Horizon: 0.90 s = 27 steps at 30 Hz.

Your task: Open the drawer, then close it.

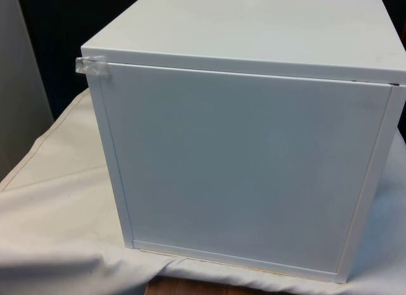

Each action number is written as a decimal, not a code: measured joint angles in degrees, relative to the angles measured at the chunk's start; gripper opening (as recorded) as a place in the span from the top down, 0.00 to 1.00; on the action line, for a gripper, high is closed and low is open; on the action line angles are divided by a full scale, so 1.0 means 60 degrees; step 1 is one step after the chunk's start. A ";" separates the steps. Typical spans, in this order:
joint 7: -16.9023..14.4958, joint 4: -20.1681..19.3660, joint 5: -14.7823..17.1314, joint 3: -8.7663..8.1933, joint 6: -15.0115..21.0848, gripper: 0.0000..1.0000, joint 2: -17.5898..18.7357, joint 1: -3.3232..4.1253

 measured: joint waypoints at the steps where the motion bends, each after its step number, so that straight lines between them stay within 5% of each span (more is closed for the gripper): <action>1: 0.0000 0.0000 0.0000 0.0000 0.0000 0.00 0.0000 0.0000; 27: -0.2129 0.0000 0.0010 0.0000 0.0029 0.00 0.0010 0.0000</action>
